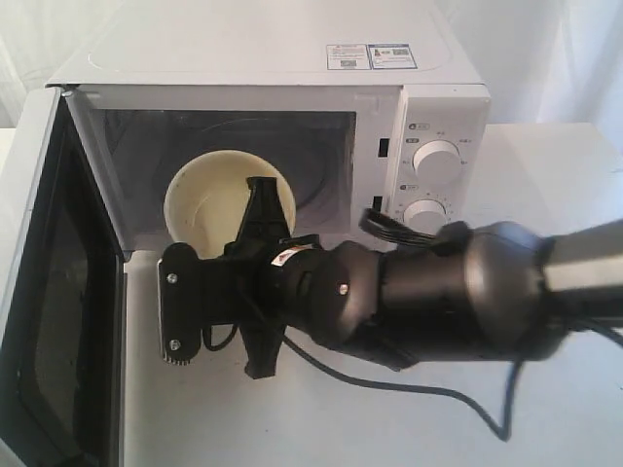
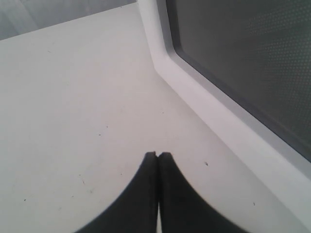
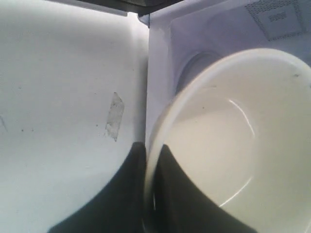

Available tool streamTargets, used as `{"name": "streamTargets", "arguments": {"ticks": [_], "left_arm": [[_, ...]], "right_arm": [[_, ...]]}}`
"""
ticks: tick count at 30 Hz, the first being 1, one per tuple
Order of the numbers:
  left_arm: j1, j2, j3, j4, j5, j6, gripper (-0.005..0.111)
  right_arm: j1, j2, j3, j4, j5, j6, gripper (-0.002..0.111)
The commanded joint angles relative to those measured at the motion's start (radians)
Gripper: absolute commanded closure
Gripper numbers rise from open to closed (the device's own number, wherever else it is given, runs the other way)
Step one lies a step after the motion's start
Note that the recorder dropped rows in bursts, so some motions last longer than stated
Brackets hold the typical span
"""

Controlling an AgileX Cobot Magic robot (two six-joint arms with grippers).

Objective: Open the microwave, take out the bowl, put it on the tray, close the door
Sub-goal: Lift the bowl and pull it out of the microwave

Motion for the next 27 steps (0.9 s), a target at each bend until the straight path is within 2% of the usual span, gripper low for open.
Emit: {"name": "streamTargets", "arguments": {"ticks": [1, 4, 6, 12, 22, 27], "left_arm": [[0.000, -0.003, 0.003, -0.009, 0.001, -0.007, 0.107], [0.000, -0.003, 0.003, -0.009, 0.001, -0.007, 0.107], [0.000, -0.003, 0.003, -0.009, 0.001, -0.007, 0.107], [0.000, -0.003, 0.003, -0.009, 0.001, -0.007, 0.107], [0.000, -0.003, 0.003, -0.009, 0.001, -0.007, 0.107], [0.000, -0.003, 0.003, -0.009, 0.001, -0.007, 0.107]], "right_arm": [[0.029, -0.147, 0.087, 0.074, -0.069, -0.039, 0.108], [0.042, -0.232, 0.131, 0.279, -0.069, -0.206, 0.108], [0.052, -0.281, 0.161, 0.359, -0.091, -0.215, 0.108], [0.098, -0.398, 0.273, 0.406, -0.130, -0.215, 0.108], [0.109, -0.486, 0.426, 0.632, -0.200, -0.215, 0.108], [0.119, -0.518, 0.429, 0.734, -0.394, -0.215, 0.108]]}}
